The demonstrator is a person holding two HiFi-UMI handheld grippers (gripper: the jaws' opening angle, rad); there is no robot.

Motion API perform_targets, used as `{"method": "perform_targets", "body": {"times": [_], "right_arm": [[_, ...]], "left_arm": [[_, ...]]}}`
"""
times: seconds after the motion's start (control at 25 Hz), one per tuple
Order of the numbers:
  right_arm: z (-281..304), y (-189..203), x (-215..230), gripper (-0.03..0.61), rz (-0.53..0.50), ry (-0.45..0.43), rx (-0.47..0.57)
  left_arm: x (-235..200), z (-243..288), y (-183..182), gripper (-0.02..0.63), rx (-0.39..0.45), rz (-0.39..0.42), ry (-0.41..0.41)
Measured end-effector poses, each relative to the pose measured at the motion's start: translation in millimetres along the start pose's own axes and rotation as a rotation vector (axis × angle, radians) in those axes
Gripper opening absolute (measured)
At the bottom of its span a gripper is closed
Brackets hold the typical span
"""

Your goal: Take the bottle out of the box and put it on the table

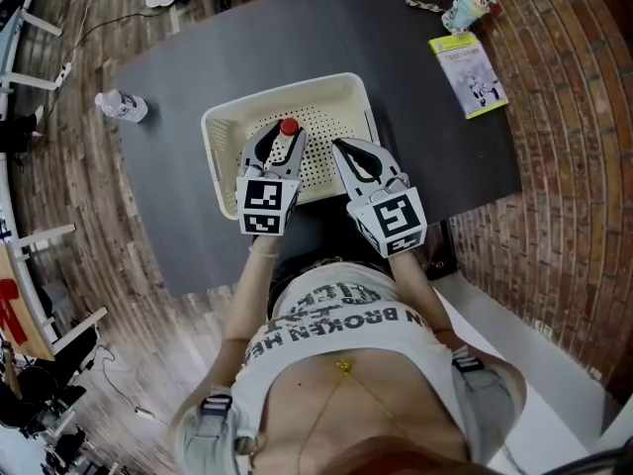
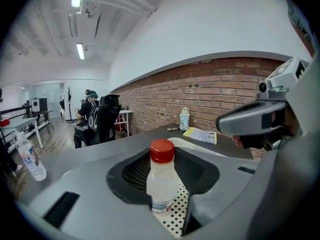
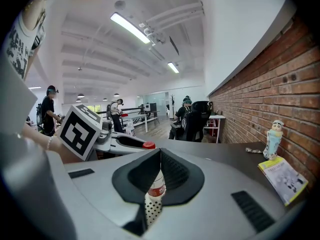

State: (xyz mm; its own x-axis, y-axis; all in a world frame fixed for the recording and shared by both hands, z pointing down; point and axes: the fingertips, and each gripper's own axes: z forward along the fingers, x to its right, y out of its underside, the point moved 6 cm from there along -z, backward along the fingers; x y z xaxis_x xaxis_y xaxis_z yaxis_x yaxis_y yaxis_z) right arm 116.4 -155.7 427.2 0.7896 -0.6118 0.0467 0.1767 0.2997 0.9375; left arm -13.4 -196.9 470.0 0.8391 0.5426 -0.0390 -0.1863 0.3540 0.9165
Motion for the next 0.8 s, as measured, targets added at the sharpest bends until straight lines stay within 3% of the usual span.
{"method": "perform_targets", "body": {"times": [0.8], "right_arm": [[-8.8, -1.4, -0.7, 0.009, -0.002, 0.013, 0.005]], "left_arm": [[2.4, -3.4, -0.4, 0.152, -0.004, 0.000, 0.009]]}}
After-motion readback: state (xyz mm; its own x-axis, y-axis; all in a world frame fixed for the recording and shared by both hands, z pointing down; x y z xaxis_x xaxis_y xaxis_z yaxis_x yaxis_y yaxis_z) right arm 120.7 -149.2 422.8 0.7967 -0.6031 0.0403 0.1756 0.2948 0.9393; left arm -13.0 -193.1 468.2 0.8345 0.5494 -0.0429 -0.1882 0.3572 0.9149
